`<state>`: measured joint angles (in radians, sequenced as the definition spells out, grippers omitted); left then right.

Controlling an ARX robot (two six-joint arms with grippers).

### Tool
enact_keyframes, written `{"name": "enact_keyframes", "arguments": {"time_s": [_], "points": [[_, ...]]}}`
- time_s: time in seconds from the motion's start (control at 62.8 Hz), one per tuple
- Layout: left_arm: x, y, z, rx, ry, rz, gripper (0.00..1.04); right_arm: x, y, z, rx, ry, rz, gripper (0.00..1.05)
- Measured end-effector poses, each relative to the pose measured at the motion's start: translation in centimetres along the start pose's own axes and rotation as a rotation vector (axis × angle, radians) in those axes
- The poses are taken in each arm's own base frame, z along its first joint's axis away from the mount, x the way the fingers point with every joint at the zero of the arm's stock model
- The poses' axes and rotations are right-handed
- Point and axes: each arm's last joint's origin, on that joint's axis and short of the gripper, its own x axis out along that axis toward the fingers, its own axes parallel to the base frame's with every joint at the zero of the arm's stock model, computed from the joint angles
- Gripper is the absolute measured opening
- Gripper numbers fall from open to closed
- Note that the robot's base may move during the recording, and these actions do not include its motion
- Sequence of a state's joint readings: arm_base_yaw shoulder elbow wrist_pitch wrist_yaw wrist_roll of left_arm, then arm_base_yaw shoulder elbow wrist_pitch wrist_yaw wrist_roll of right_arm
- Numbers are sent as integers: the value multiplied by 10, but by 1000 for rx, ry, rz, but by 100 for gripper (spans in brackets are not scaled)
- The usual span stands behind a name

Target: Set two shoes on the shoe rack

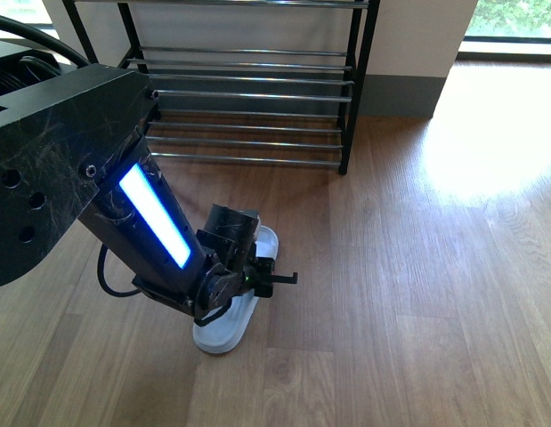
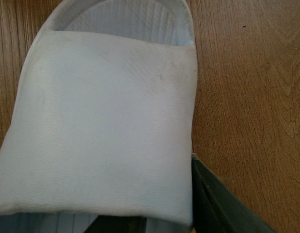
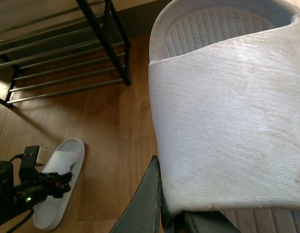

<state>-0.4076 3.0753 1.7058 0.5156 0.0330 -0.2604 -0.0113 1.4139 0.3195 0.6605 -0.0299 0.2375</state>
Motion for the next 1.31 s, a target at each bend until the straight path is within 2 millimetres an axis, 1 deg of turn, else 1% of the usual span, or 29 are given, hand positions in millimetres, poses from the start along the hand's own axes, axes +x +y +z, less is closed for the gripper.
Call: {"name": "enact_keyframes", "arguments": {"time_s": [0.032,0.111,0.175,0.255,0.398,0.414,0.478,0.494,0.541,0.557,0.573,0.653,0.685,0.701,0.716,0.764,0.78,0.812,0.828,0.876,0.892,0.939,0.955,0.987,1.051,1.114,1.162,1.226,1.306], "points": [[-2,0,0,-3,-3,2,10,0,0,0,0,0,0,2],[-7,2,-2,-9,-9,14,2,0,0,0,0,0,0,2],[-12,4,-2,-17,-14,29,2,0,0,0,0,0,0,2],[-25,7,2,-32,-38,52,2,0,0,0,0,0,0,2],[-61,15,24,-32,-106,123,2,0,0,0,0,0,0,2],[-70,16,30,-30,-124,135,2,0,0,0,0,0,0,2],[-89,18,41,-20,-165,160,2,0,0,0,0,0,0,2],[-99,19,46,-17,-183,175,2,0,0,0,0,0,0,2],[-115,22,53,-14,-202,200,2,0,0,0,0,0,0,2],[-126,23,58,-14,-215,216,2,0,0,0,0,0,0,2],[-132,24,59,-13,-222,224,2,0,0,0,0,0,0,2],[-192,31,68,-6,-267,311,2,0,0,0,0,0,0,2],[-216,34,68,-4,-277,342,2,0,0,0,0,0,0,2],[-222,34,68,-6,-281,350,2,0,0,0,0,0,0,2],[-234,35,67,-4,-286,363,2,0,0,0,0,0,0,2],[-252,35,66,-1,-294,386,2,0,0,0,0,0,0,2],[-264,35,65,-1,-300,395,2,0,0,0,0,0,0,2],[-276,35,64,-2,-305,404,2,0,0,0,0,0,0,2],[-288,34,63,1,-311,412,2,0,0,0,0,0,0,2],[-304,32,61,6,-319,425,2,0,0,0,0,0,0,2],[-315,31,60,9,-323,436,2,0,0,0,0,0,0,2],[-330,29,57,18,-331,446,2,0,0,0,0,0,0,2],[-340,28,56,19,-336,456,2,0,0,0,0,0,0,2],[-349,26,54,23,-341,464,2,0,0,0,0,0,0,2],[-383,20,45,31,-367,499,2,0,0,0,0,0,0,2],[-412,12,37,49,-393,536,2,0,0,0,0,0,0,2],[-429,8,33,58,-419,543,2,0,0,0,0,0,0,2],[-437,6,33,55,-452,536,2,0,0,0,0,0,0,2],[-440,5,34,54,-469,539,2,0,0,0,0,0,0,2]]}}
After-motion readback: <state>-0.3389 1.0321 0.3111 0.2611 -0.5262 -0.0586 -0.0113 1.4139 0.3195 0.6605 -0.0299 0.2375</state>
